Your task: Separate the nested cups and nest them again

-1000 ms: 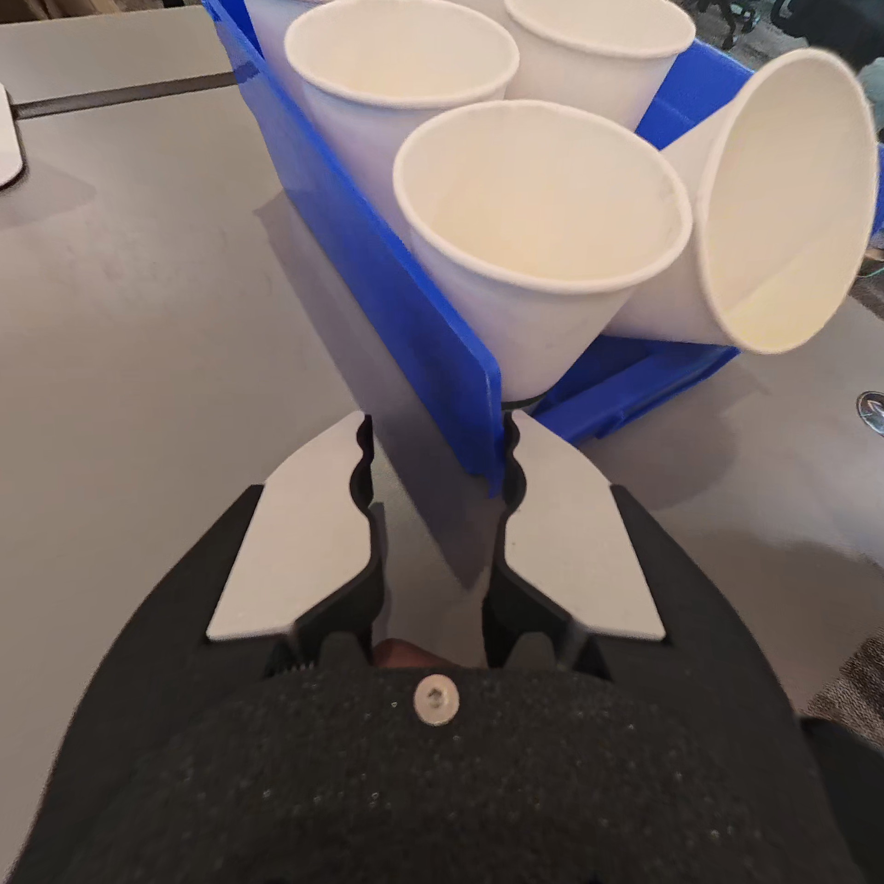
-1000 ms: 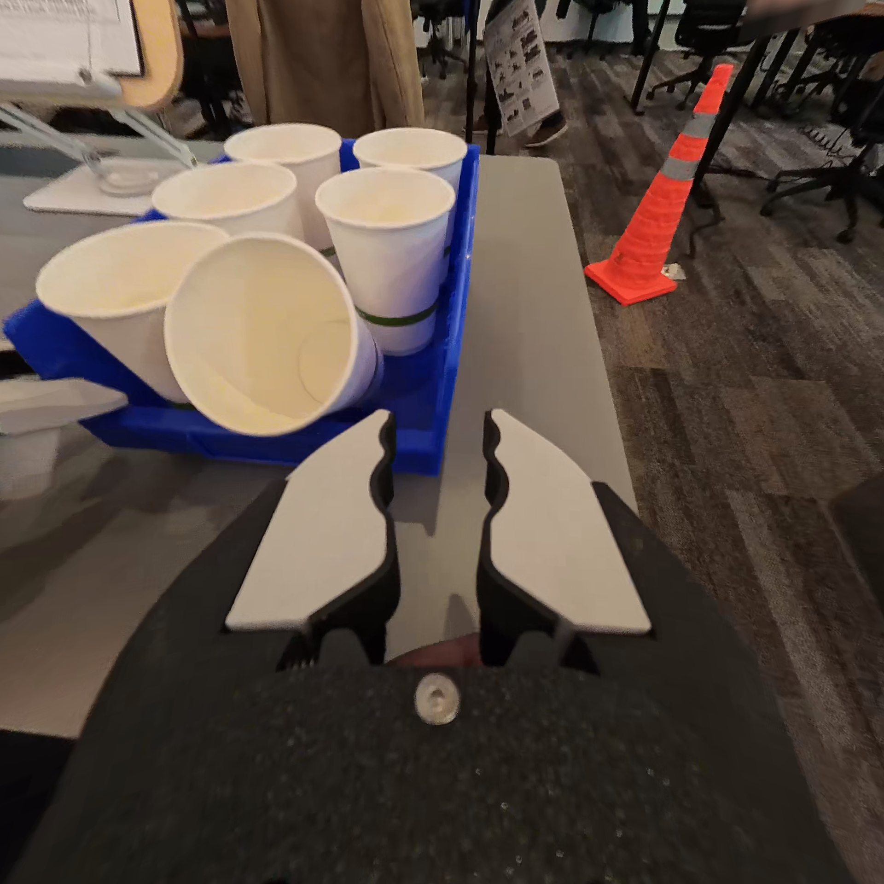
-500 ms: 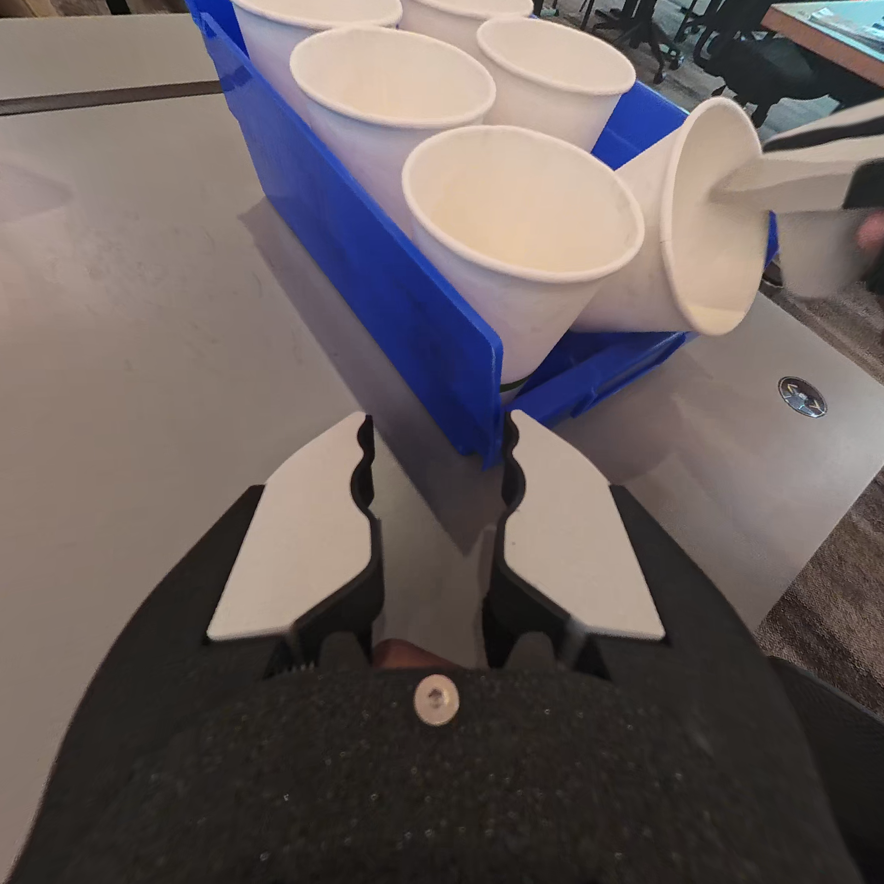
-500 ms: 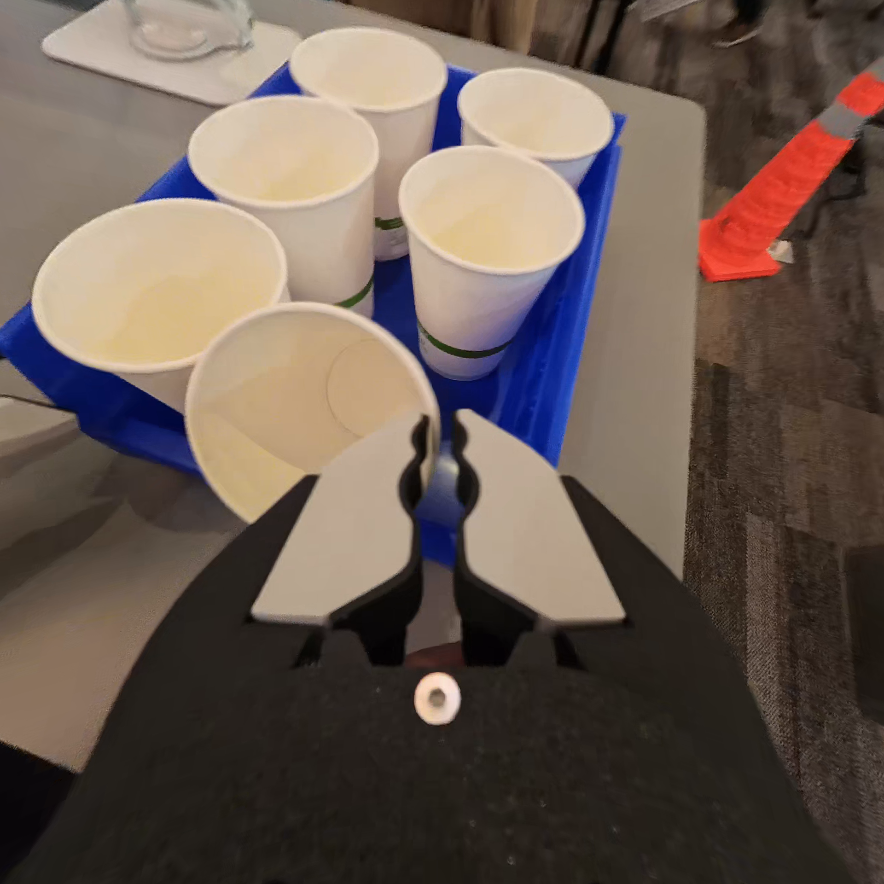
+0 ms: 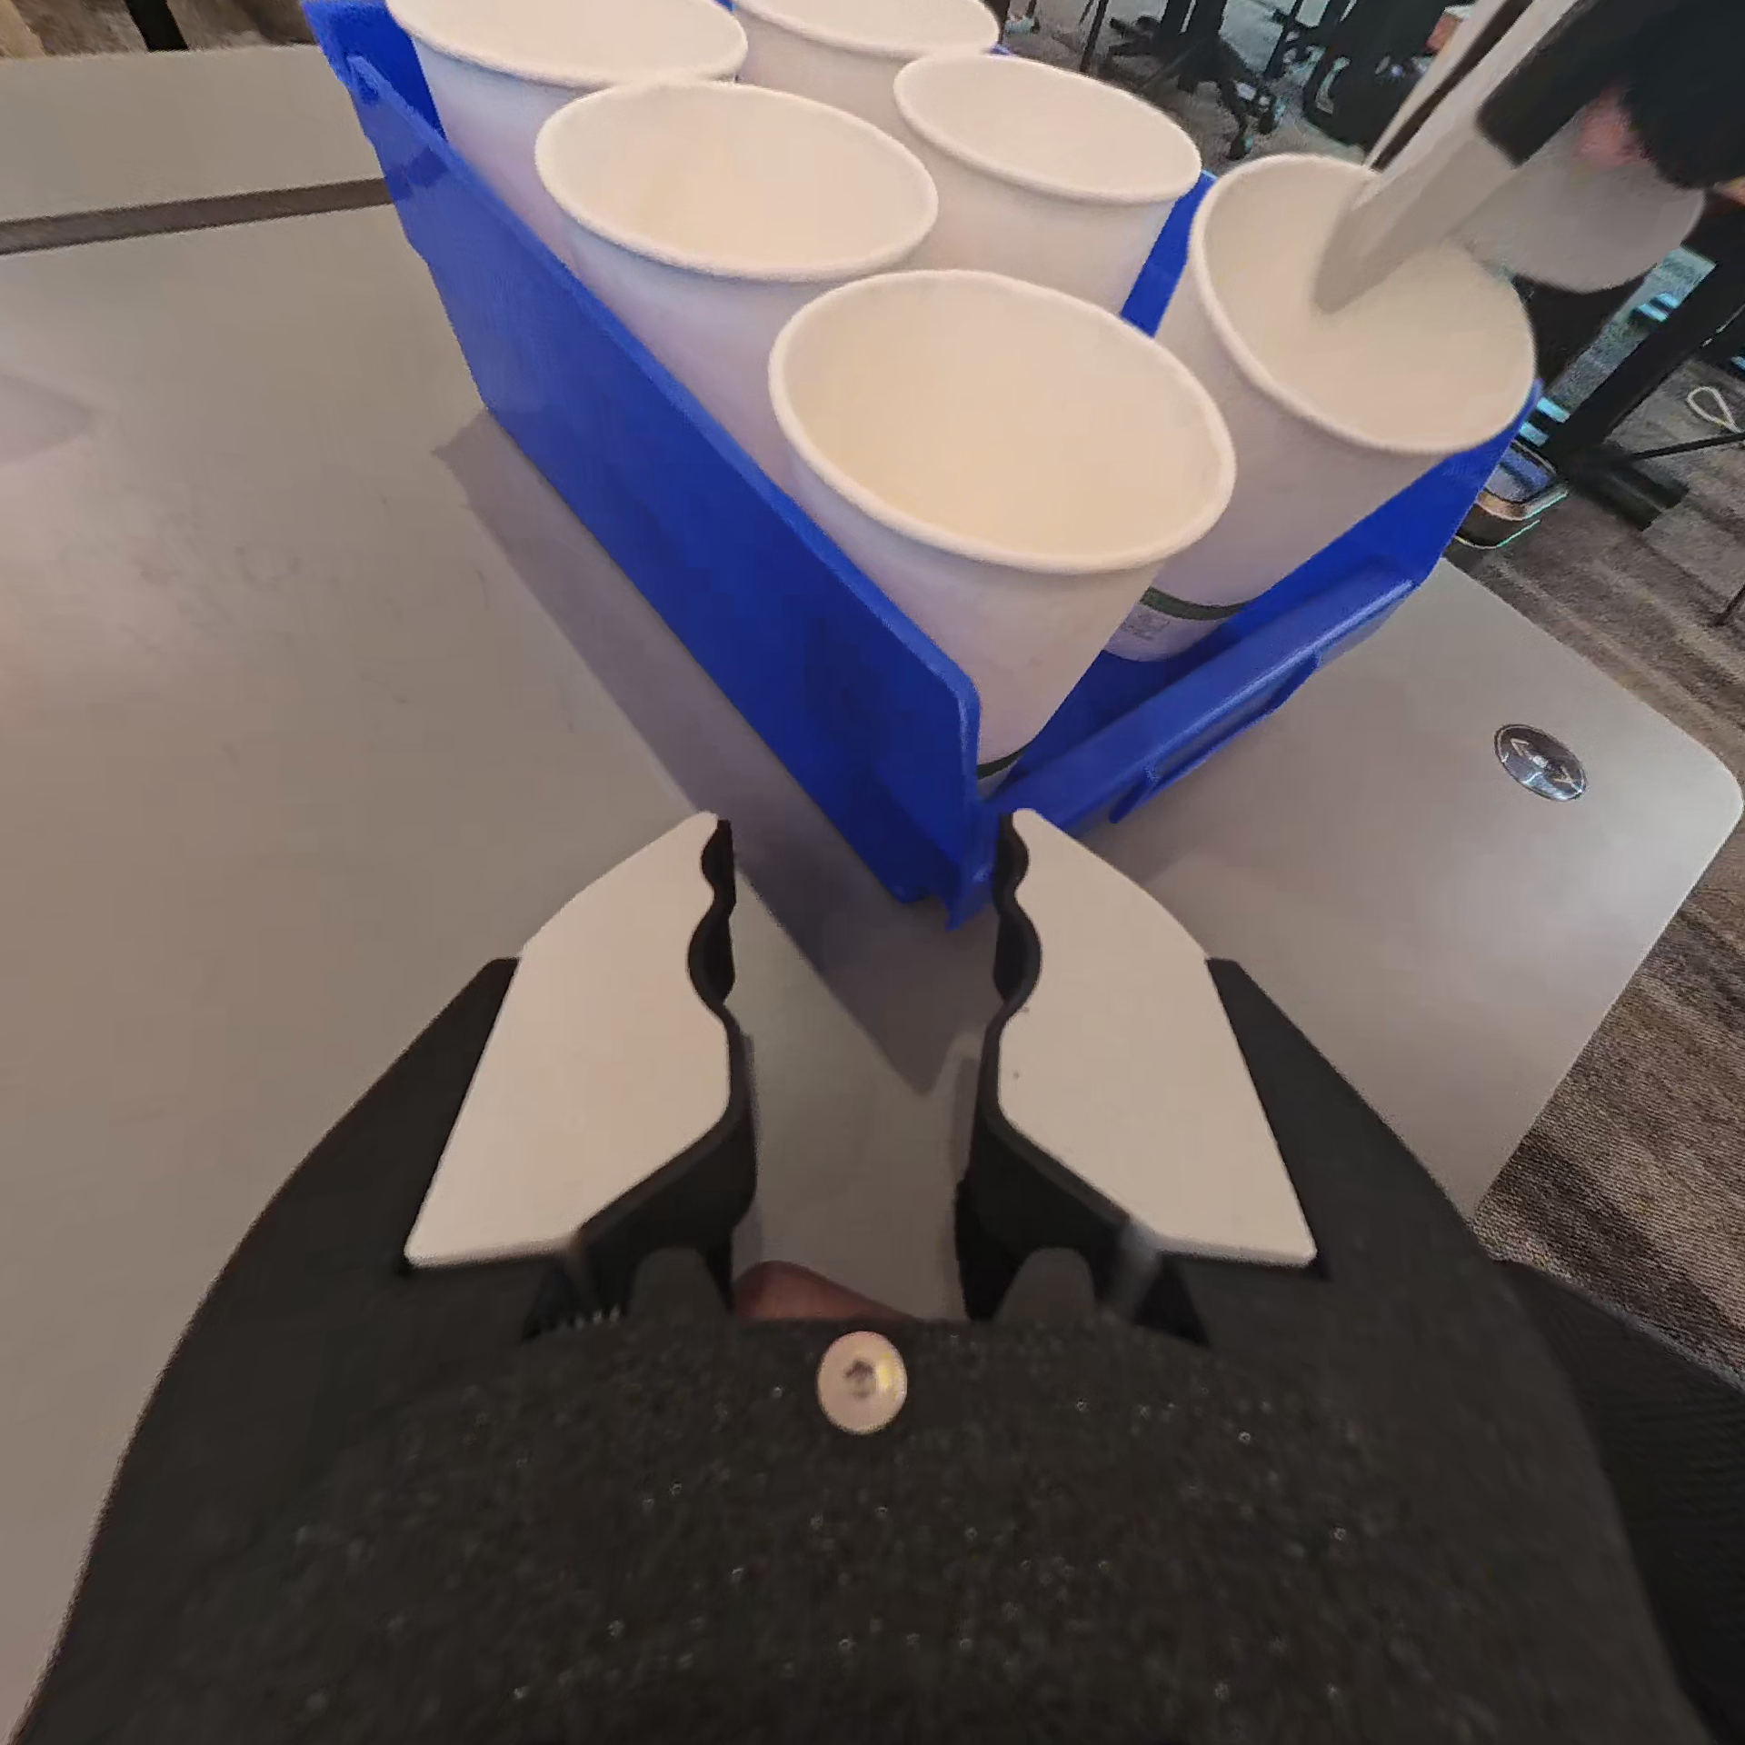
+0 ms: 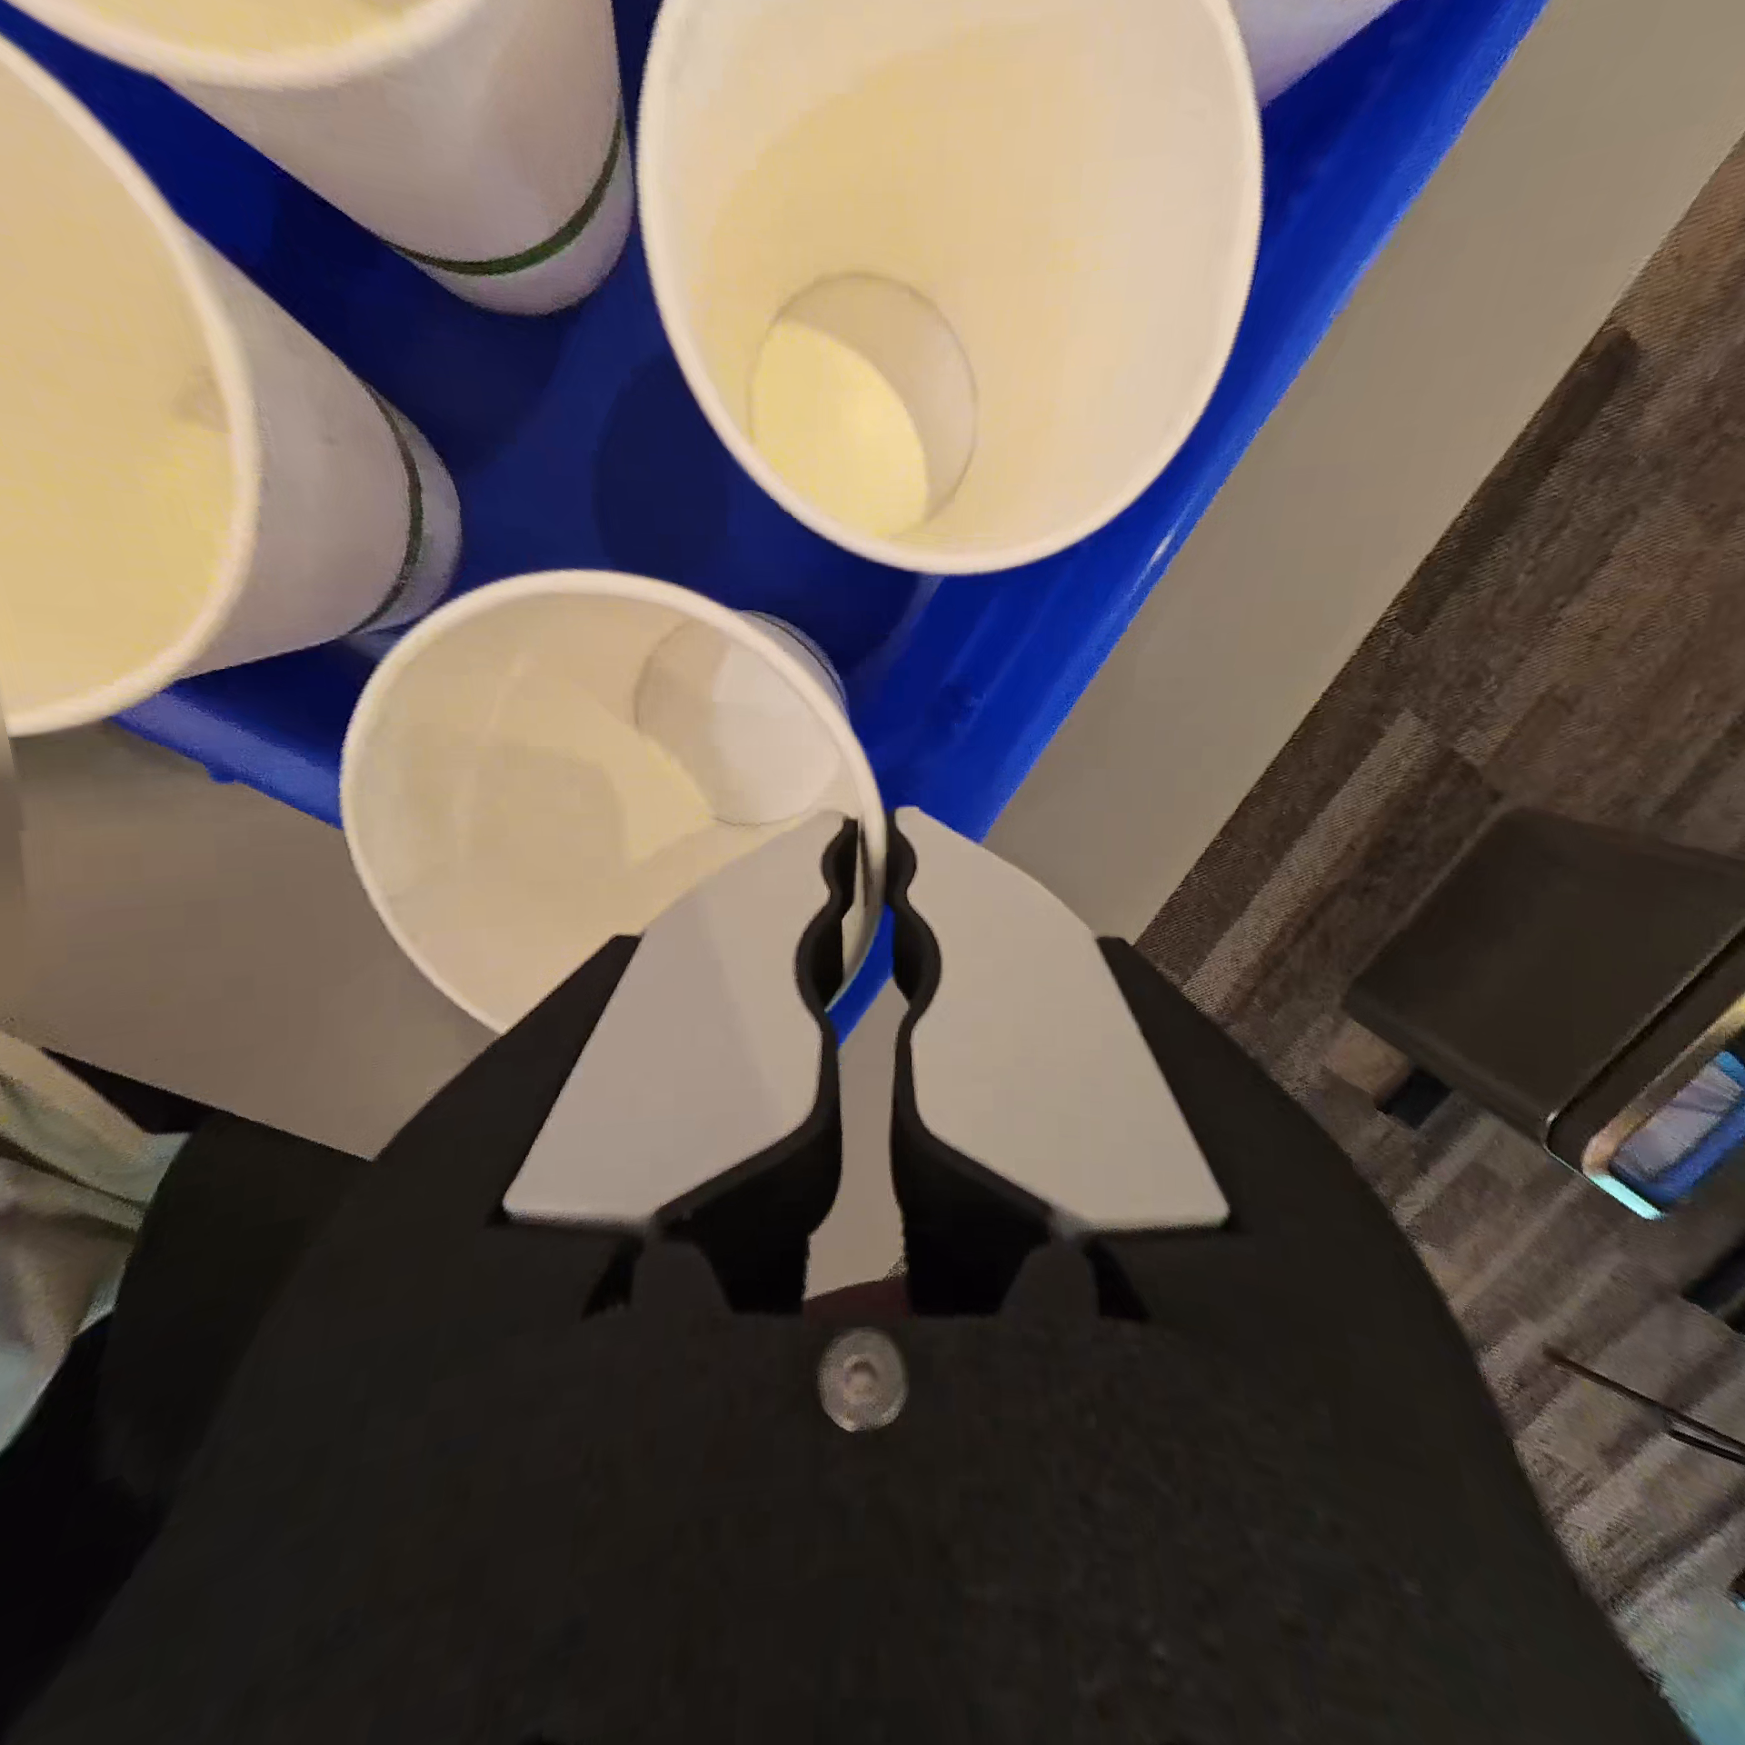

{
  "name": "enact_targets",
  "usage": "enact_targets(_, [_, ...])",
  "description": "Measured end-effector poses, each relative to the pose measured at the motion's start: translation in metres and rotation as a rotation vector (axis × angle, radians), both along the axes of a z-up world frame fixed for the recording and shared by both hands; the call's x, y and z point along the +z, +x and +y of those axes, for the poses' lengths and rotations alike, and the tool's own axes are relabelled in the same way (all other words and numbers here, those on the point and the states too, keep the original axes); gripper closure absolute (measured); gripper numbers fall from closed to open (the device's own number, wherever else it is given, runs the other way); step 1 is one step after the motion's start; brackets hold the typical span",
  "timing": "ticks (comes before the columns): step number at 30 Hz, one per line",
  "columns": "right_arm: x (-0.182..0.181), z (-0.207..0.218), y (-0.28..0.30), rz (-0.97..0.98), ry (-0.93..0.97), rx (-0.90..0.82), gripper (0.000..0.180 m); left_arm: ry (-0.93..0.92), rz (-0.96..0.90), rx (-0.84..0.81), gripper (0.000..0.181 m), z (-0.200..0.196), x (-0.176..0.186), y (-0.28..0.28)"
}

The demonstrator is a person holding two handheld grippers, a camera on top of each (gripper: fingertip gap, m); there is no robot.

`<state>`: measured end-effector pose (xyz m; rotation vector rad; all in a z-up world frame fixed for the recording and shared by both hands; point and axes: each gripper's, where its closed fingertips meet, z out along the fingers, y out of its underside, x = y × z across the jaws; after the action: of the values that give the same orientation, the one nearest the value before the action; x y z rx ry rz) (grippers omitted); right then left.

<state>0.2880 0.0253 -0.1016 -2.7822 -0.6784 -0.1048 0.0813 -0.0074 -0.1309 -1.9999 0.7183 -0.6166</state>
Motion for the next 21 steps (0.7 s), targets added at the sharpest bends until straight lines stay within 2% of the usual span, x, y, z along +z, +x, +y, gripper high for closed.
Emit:
enact_targets(1, [-0.002, -0.001, -0.002, 0.02, -0.014, 0.002, 0.173, 0.0, -0.002, -0.001, 0.128, 0.0, 0.0, 0.001])
enact_targets(3, [0.0, -0.003, -0.002, 0.017, 0.02, 0.002, 0.153, 0.002, -0.004, -0.001, 0.128, 0.001, 0.0, 0.004])
enact_targets(4, [0.007, -0.004, 0.0, 0.003, 0.077, -0.004, 0.152, 0.003, -0.003, -0.002, 0.128, 0.001, -0.001, 0.006])
enact_targets(8, [0.058, -0.02, 0.014, -0.027, 0.521, -0.121, 0.147, 0.005, -0.004, 0.0, 0.129, 0.002, -0.005, 0.015])
enact_targets(10, [0.073, -0.042, 0.021, 0.04, 0.772, -0.244, 0.147, 0.009, -0.016, 0.022, 0.129, 0.004, -0.005, 0.017])
enact_targets(12, [0.06, -0.064, 0.02, 0.145, 0.919, -0.354, 0.144, 0.004, -0.034, 0.046, 0.129, 0.006, -0.005, 0.018])
enact_targets(14, [0.031, -0.074, 0.015, 0.186, 0.982, -0.387, 0.141, -0.009, -0.042, 0.076, 0.129, 0.009, -0.008, 0.019])
enact_targets(16, [0.001, -0.073, 0.015, 0.153, 0.915, -0.376, 0.138, -0.037, -0.035, 0.1, 0.134, 0.012, -0.014, 0.021])
enact_targets(18, [-0.011, -0.062, 0.019, 0.13, 0.901, -0.363, 0.141, -0.064, -0.022, 0.11, 0.155, 0.013, -0.019, 0.026])
enact_targets(19, [-0.018, -0.055, 0.019, 0.158, 0.882, -0.36, 0.142, -0.07, -0.019, 0.127, 0.163, 0.013, -0.02, 0.027])
enact_targets(21, [-0.033, -0.04, 0.013, 0.257, 0.816, -0.36, 0.149, -0.058, 0.013, 0.187, 0.166, 0.017, -0.02, 0.026])
